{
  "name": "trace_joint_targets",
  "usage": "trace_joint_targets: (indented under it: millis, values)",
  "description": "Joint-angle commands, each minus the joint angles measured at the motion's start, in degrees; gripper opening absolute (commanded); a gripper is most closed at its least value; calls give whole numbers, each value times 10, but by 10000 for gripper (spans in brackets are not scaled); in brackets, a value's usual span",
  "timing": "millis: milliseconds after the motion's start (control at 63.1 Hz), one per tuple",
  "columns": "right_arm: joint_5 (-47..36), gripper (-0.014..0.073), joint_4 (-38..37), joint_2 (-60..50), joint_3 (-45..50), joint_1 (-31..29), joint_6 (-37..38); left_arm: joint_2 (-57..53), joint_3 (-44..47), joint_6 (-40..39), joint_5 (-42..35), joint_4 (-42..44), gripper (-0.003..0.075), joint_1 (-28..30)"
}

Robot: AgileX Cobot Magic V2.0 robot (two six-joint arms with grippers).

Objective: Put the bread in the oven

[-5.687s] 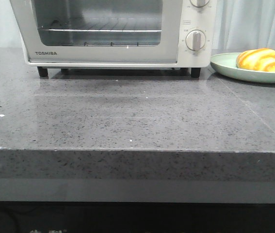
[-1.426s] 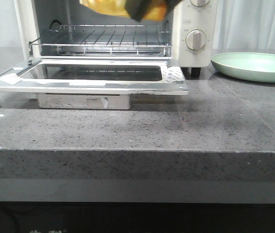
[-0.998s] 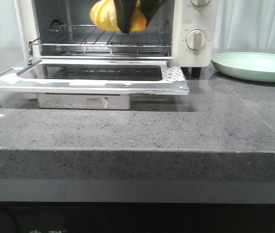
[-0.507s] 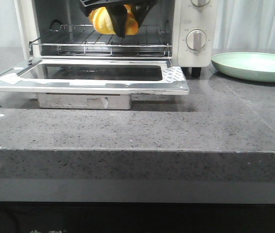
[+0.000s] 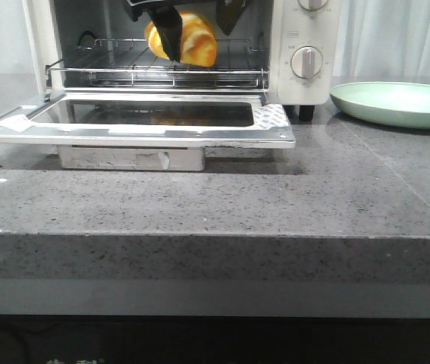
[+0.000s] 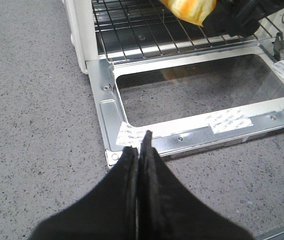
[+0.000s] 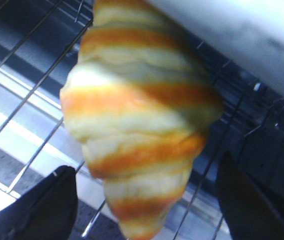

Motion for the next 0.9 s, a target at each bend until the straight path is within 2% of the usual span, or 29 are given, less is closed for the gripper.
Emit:
trace_joint_targets:
  millis: [0, 158, 412, 665, 760, 887]
  values:
    - [-1, 598, 19, -51, -19, -1, 2, -2, -17, -4, -46, 0, -18, 1]
    - [21, 598, 53, -89, 20, -1, 3, -2, -17, -4, -51, 0, -18, 1]
    - [-70, 598, 56, -237, 243, -15, 9, -2, -17, -4, -66, 0, -18, 1]
    - [-135, 594, 92, -422, 452, -104, 9, 0, -17, -4, -68, 0, -18, 1]
    - [-142, 594, 109, -482, 501, -142, 7, 0, -17, -4, -68, 0, -18, 1]
    - [-140, 594, 133, -551, 555, -161, -15, 0, -17, -4, -69, 0, -18, 1]
